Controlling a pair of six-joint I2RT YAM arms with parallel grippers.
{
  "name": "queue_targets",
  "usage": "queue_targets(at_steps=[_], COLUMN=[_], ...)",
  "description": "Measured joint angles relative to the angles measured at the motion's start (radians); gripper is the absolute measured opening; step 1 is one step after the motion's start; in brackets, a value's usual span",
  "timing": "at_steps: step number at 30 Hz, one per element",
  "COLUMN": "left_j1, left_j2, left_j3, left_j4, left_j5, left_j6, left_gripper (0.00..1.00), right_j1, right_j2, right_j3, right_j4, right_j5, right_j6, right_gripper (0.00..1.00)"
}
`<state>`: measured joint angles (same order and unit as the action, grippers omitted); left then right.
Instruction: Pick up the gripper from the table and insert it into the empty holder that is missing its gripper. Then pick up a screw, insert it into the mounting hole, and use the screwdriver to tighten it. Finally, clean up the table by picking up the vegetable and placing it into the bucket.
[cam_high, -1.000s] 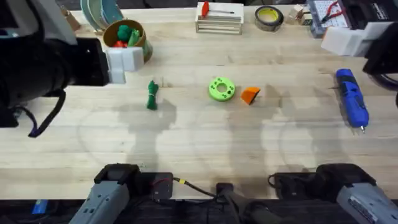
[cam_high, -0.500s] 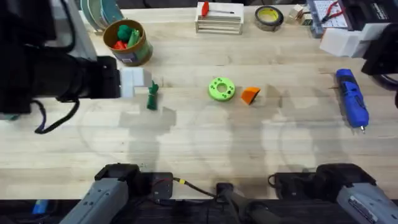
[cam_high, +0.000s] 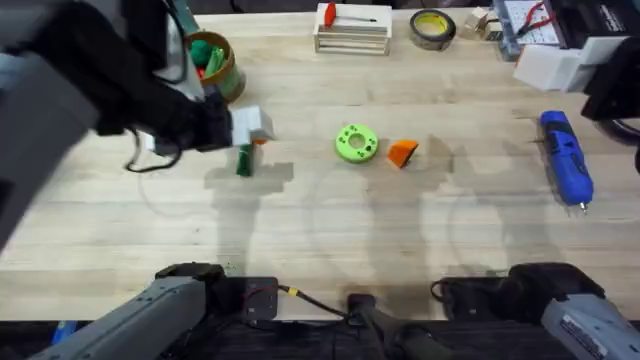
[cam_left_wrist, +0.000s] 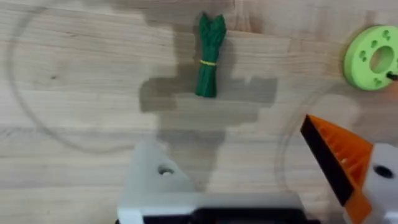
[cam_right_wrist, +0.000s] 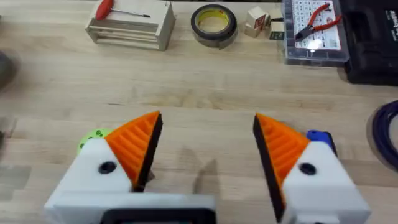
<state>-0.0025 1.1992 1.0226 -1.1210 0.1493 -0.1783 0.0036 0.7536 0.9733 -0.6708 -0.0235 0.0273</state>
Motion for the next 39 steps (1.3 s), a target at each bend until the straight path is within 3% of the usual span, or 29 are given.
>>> queue_targets(at_steps=[4,10,17,20,25,27,33,39], left_j1=[-0.001,-0.001,-0.001,-0.001,-0.001,-0.001,-0.001,-0.001], left_j2=[0.038,0.104,0.212,0.251,0.258,0.254,0.168,-0.041], left_j3=[-0.100,-0.142,-0.168,-0.171,-0.171,-0.171,-0.171,-0.146], left_j4=[0.112,0.238,0.271,0.274,0.304,0.304,0.297,0.318], left_j5=[0.010,0.012,0.012,0.012,0.012,0.013,0.025,0.129], left_j6=[-0.011,-0.027,-0.033,-0.037,-0.037,-0.039,-0.040,-0.043], left_gripper=[0.993,0.993,0.975,0.794,0.059,0.008,0.007,0.007], right_j1=[0.000,0.000,0.000,0.000,0.000,0.000,0.000,0.000], right_j2=[0.000,0.000,0.000,0.000,0.000,0.000,0.000,0.000], right_j3=[0.000,0.000,0.000,0.000,0.000,0.000,0.000,0.000], right_j4=[0.000,0.000,0.000,0.000,0.000,0.000,0.000,-0.001], right_j5=[0.000,0.000,0.000,0.000,0.000,0.000,0.000,0.000], right_j6=[0.000,0.000,0.000,0.000,0.000,0.000,0.000,0.000], right_gripper=[0.899,0.898,0.899,0.899,0.898,0.898,0.898,0.899])
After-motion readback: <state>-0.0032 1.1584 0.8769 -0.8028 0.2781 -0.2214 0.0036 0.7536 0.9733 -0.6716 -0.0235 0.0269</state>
